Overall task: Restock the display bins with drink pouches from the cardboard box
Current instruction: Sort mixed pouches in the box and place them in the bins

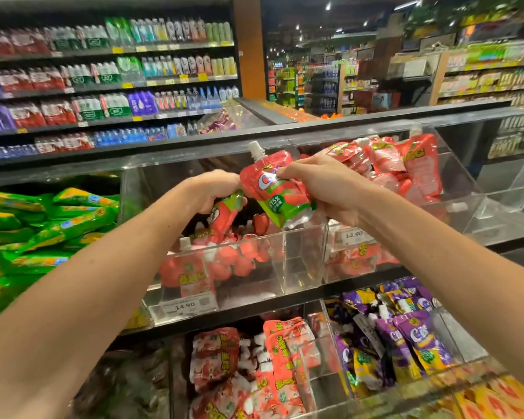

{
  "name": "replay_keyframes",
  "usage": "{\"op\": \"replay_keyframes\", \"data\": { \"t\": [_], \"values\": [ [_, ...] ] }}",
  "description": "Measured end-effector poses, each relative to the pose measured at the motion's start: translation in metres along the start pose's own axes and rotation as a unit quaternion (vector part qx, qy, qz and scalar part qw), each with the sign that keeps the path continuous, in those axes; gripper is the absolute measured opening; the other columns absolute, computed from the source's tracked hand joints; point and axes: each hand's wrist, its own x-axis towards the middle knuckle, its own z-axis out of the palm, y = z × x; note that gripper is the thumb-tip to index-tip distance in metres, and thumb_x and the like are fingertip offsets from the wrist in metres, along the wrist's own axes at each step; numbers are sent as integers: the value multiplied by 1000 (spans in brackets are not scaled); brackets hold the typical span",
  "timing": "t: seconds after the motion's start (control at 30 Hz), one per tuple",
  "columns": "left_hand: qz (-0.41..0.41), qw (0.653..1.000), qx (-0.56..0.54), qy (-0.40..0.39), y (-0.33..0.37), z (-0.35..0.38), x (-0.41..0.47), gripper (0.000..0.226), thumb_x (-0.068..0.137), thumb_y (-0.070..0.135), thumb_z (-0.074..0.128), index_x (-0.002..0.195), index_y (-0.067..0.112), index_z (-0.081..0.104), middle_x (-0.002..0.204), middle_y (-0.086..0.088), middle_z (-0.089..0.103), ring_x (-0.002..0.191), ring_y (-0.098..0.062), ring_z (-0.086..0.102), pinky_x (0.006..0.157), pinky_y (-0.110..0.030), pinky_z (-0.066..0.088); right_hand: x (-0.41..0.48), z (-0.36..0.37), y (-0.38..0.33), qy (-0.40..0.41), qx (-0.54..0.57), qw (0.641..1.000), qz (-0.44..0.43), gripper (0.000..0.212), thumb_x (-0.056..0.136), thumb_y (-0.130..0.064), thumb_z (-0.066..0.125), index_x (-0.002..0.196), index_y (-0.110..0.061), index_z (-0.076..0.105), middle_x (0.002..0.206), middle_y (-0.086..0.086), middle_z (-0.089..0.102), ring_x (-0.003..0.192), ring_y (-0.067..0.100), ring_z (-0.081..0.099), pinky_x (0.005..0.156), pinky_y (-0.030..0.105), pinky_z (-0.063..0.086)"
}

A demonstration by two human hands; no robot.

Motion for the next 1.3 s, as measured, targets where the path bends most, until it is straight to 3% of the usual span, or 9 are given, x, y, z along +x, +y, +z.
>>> {"op": "replay_keyframes", "data": {
  "t": [0.23,0.4,0.57,0.7,0.83,0.9,1.03,1.17,1.3],
  "values": [
    [87,961,-243,101,2,-36,-67,44,90,57,62,79,14,61,69,-2,47,54,-15,48,53,-29,44,8,37,10,16,12,1000,-15,17,92,-17,57,97,-6,70,83,14,73,67,20,65,68,32,53],
    [138,862,-465,150,2,-41,-108,12,85,5,60,81,11,52,60,-3,57,50,-16,59,74,-37,58,0,51,15,6,181,983,22,24,94,-19,52,104,-4,69,89,14,71,65,20,66,60,30,57],
    [170,788,-570,159,-12,-16,-113,31,85,-9,60,106,13,53,96,-17,60,72,-24,68,67,-43,63,-25,50,22,-23,313,948,46,33,99,-28,45,111,-6,65,102,14,71,73,23,72,66,31,57],
    [179,846,-493,94,-21,36,-126,31,88,3,71,95,18,44,98,-12,64,79,-19,70,86,-47,58,-48,40,30,44,296,954,-8,20,101,-21,49,108,-10,64,83,7,75,66,17,72,55,29,59],
    [185,902,-388,44,-19,68,-147,40,75,26,80,98,15,49,101,-21,66,70,-26,65,65,-41,57,-74,6,40,158,241,957,-32,50,97,-20,59,144,-14,45,99,5,75,70,13,72,53,27,56],
    [187,912,-366,1,-13,91,-158,39,75,25,77,106,12,57,100,-18,71,70,-21,69,70,-43,60,-93,-12,42,166,234,957,-44,43,96,-22,62,138,-20,50,112,6,74,78,16,72,57,31,59],
    [186,910,-362,-82,-8,157,-179,29,77,15,71,106,11,67,97,-9,75,79,-20,73,69,-37,62,-135,-40,58,146,208,966,-50,25,100,-22,56,124,-17,58,101,5,74,67,15,70,48,28,54],
    [183,928,-325,18,-19,233,-184,12,92,9,65,102,14,70,90,-2,76,76,-13,70,66,-27,59,-176,-78,116,154,228,961,-24,16,103,-19,50,109,-14,64,88,5,75,66,13,71,53,25,56],
    [89,953,-267,116,-42,328,-178,29,82,28,80,100,22,59,92,-6,68,77,-15,63,70,-29,54,-225,-128,185,115,253,957,78,21,102,-25,50,114,-18,66,104,12,75,75,20,73,65,37,59]
  ]
}}
